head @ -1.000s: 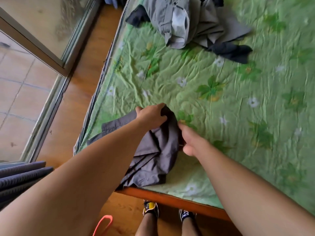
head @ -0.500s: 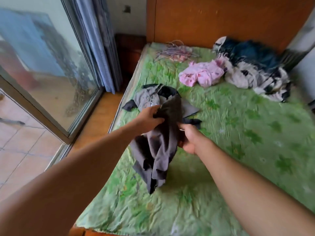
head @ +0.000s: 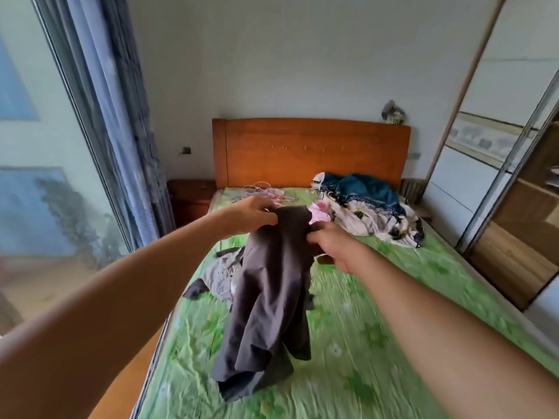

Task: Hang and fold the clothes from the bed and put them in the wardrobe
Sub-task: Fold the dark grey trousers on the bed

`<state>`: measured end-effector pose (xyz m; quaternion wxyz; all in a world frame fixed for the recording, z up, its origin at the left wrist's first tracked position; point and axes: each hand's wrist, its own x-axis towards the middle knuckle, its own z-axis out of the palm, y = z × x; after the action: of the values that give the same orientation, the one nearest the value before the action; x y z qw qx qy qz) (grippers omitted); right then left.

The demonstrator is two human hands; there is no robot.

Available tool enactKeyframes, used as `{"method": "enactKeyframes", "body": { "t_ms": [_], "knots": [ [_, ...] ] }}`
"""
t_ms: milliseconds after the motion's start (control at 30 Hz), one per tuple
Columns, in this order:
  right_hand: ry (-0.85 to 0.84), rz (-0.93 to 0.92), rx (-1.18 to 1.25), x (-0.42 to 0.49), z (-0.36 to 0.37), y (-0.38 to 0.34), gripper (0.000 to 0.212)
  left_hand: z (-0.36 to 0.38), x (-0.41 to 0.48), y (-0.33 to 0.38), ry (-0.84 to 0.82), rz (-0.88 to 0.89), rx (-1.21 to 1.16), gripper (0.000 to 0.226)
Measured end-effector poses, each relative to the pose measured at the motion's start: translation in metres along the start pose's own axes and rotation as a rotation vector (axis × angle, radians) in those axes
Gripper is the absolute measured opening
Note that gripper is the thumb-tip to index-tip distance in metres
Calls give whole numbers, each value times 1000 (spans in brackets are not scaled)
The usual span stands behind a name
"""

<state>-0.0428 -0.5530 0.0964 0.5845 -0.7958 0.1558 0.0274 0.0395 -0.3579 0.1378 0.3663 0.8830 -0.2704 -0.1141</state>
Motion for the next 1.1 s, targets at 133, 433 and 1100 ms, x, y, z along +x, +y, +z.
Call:
{"method": "enactKeyframes", "body": {
  "t_ms": [133, 433, 1100],
  "knots": [
    [62, -85, -122, -13, -18, -6, 16, -2, 0, 19, -4, 50, 163, 14],
    [39, -34, 137, -11, -43, -6, 36, -19, -7, 54, 12, 142, 124, 27],
    [-156, -293, 98, 10, 22, -54, 17, -73, -53, 3, -57, -27, 264, 26]
  ]
}}
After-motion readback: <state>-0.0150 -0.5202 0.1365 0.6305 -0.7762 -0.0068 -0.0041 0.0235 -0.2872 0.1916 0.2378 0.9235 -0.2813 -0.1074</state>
